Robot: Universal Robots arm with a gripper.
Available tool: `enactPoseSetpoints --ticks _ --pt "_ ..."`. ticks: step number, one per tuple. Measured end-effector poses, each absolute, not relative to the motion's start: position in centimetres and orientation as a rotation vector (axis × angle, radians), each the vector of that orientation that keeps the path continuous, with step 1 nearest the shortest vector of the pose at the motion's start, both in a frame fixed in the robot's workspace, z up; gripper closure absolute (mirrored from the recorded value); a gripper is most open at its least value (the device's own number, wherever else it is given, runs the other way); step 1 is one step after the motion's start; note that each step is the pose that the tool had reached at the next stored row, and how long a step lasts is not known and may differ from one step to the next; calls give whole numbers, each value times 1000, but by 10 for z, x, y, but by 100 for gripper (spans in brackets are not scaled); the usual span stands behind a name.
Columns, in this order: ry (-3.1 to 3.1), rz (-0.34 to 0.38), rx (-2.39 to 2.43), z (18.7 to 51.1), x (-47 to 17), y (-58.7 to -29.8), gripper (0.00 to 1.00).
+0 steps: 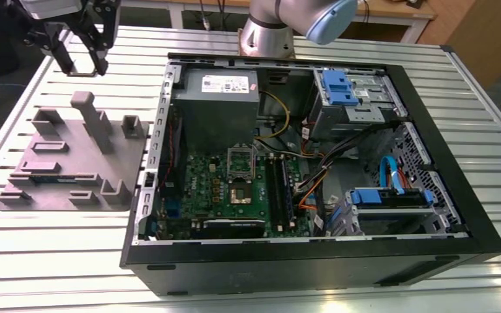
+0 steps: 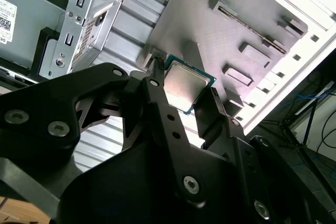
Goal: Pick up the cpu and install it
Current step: 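Pick up the cpu and move it towards the insertion slot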
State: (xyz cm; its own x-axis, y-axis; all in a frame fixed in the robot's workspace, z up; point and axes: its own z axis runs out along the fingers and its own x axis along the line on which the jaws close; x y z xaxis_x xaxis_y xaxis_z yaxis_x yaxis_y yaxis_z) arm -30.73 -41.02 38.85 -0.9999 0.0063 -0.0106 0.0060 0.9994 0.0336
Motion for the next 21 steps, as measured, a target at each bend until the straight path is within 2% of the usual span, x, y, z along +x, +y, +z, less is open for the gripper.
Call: enactPoseSetpoints --ticks 21 --pt "3130 53 10 388 -300 -410 53"
